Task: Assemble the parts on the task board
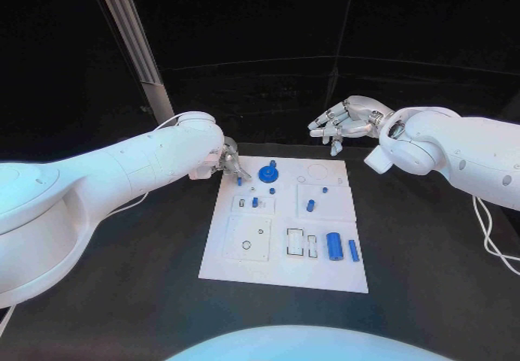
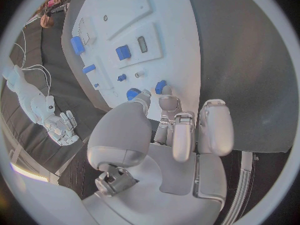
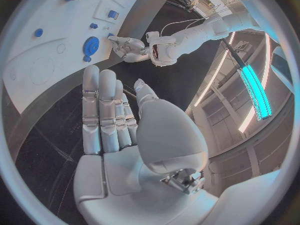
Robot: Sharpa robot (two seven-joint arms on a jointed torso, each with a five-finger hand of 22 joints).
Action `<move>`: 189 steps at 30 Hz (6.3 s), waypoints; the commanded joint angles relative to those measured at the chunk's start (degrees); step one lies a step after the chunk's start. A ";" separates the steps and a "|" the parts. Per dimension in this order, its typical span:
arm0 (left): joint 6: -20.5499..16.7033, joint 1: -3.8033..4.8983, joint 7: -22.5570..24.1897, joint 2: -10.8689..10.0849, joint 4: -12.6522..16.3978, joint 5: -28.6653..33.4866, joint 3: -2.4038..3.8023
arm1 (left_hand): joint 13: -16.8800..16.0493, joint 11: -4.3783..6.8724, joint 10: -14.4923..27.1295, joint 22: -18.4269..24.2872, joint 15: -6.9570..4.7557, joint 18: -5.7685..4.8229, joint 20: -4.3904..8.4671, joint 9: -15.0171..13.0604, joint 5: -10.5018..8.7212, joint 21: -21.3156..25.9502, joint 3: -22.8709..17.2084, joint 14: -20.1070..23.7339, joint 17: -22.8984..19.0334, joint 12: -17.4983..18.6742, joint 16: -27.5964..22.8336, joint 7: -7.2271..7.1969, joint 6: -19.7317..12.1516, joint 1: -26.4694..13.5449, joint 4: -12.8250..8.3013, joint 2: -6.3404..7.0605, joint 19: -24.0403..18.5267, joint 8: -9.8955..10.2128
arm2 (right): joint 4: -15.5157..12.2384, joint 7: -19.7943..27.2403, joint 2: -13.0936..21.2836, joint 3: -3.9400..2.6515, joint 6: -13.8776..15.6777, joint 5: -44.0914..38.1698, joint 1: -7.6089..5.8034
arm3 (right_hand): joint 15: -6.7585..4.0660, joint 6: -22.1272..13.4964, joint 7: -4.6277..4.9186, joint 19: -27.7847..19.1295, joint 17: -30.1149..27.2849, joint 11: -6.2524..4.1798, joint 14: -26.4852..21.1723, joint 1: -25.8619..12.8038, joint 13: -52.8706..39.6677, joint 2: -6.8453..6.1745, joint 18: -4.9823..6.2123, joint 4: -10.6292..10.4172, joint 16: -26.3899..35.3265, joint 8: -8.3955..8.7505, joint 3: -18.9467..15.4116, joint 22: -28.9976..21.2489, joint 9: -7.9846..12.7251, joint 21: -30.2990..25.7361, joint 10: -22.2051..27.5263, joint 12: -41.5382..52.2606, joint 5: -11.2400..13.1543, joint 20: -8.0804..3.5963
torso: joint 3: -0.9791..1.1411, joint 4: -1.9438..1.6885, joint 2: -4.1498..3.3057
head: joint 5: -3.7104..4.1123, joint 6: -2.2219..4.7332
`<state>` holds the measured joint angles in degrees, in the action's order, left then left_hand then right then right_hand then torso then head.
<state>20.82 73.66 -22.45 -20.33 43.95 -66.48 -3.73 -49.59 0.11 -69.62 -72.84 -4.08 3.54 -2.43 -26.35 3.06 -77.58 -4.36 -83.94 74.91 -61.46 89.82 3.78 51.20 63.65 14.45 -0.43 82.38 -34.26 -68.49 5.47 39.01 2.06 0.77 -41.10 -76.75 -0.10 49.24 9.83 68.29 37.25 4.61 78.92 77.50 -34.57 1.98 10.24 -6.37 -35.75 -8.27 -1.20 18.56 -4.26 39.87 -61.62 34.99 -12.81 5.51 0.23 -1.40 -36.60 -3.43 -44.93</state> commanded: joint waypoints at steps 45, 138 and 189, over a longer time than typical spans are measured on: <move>-17.11 0.71 2.17 -12.86 21.14 3.16 -0.01 | 1.67 0.67 -1.76 -0.99 -0.13 0.22 0.35 -2.39 -0.08 -0.09 -31.64 -6.06 15.09 1.26 0.18 -0.22 -0.41 5.90 -16.05 2.03 0.55 -1.49 | 0.41 0.31 0.28 -0.02 -0.86 -0.29 -0.11 | 0.00 -0.34 -0.11 0.04 0.15 -0.07 -0.16 0.15 0.03 0.27 0.28 -0.21 0.44 -0.43 0.23 -0.11 0.03 -0.41 0.60 -0.21 -0.37 0.26 | 0.11 -0.51 0.09 | -0.26 -0.71; -16.09 -3.72 -1.99 -18.04 31.72 0.30 -1.97 | 1.30 1.30 -2.99 -1.33 -0.57 0.18 0.68 -3.44 0.09 -0.09 -34.11 -6.06 15.09 0.72 0.18 -1.13 0.64 0.72 -15.01 4.97 0.77 -3.31 | 1.08 0.67 0.38 -0.01 -1.01 -0.34 0.52 | 0.01 -0.37 -0.10 0.07 0.21 -0.05 -0.17 0.20 0.02 0.31 0.28 -0.25 0.51 -0.47 0.22 -0.16 0.01 -0.50 0.65 -0.18 -0.47 0.27 | 0.08 -0.32 0.02 | -0.43 -1.69; -19.74 -3.71 -3.91 -16.76 29.40 1.07 -1.95 | 0.64 1.68 -2.99 -1.96 -1.06 0.09 1.22 -2.86 -0.04 0.03 -18.36 -6.06 15.09 -0.46 0.18 -1.60 2.58 -10.88 -4.21 9.52 1.16 -3.77 | 1.15 0.70 0.29 -0.01 -0.94 -0.34 0.52 | 0.04 -0.46 -0.07 0.17 0.34 -0.01 -0.17 0.22 0.01 0.32 0.28 -0.38 0.65 -0.55 0.11 -0.28 0.00 -0.70 0.77 -0.12 -0.55 0.29 | 0.10 -0.33 0.04 | -0.20 -1.98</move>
<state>2.29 69.90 -26.58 -37.10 73.40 -65.76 -5.68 -49.00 1.73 -73.08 -74.88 -4.92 3.53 -1.38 -29.29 3.37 -77.93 -23.13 -83.95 74.91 -62.13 89.82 2.13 53.86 52.72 10.06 9.15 83.33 -37.97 -67.39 5.57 39.31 2.07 0.16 -41.49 -76.10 -0.10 49.25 9.83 68.29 37.51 4.61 78.93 77.51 -34.57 1.98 10.24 -6.37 -35.28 -8.44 -1.20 18.36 -4.26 39.42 -61.21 34.99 -13.08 5.51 0.30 -1.71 -36.57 -3.65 -46.94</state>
